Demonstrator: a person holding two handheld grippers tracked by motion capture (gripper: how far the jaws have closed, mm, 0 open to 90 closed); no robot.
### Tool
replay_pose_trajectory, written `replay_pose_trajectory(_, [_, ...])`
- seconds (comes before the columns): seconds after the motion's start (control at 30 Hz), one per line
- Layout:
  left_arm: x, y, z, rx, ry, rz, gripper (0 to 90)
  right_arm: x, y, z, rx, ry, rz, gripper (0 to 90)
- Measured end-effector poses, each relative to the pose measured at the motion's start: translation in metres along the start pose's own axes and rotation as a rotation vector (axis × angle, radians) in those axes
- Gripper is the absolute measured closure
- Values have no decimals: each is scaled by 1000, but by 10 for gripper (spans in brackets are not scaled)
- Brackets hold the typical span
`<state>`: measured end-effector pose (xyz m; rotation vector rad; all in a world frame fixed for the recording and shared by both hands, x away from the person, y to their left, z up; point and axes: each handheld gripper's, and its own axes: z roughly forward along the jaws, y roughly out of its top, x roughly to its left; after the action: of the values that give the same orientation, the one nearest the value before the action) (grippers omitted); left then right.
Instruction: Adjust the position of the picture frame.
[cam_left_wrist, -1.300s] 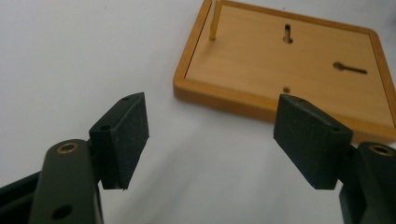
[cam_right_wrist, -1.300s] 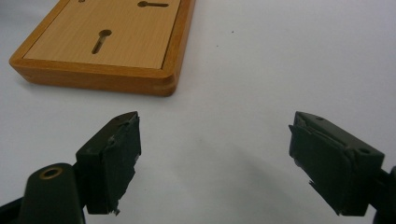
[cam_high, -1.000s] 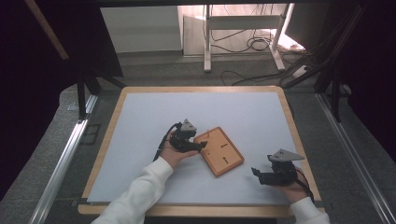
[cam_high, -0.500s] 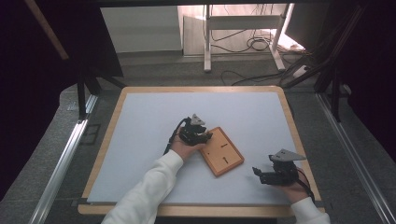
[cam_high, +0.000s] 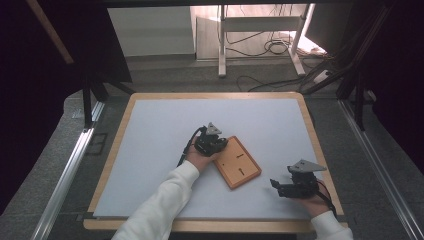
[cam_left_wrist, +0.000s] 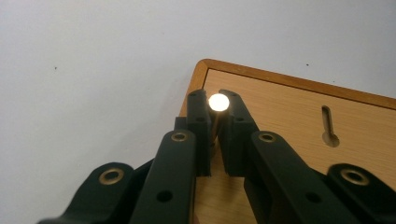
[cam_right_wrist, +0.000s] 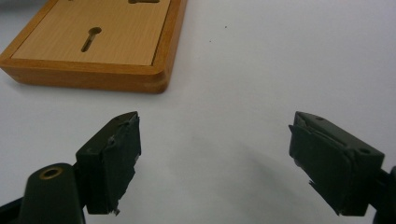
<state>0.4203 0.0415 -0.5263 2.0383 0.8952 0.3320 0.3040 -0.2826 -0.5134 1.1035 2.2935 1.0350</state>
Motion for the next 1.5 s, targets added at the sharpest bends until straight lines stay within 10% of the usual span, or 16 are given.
replay_pose_trajectory(0.73, [6, 3, -30, 27, -29, -48, 843, 0, 0, -3, -10, -7, 11, 170])
replay_pose_trajectory(1.5, [45, -41, -80, 57, 5, -58, 843, 3, 1, 1, 3, -3, 11, 170])
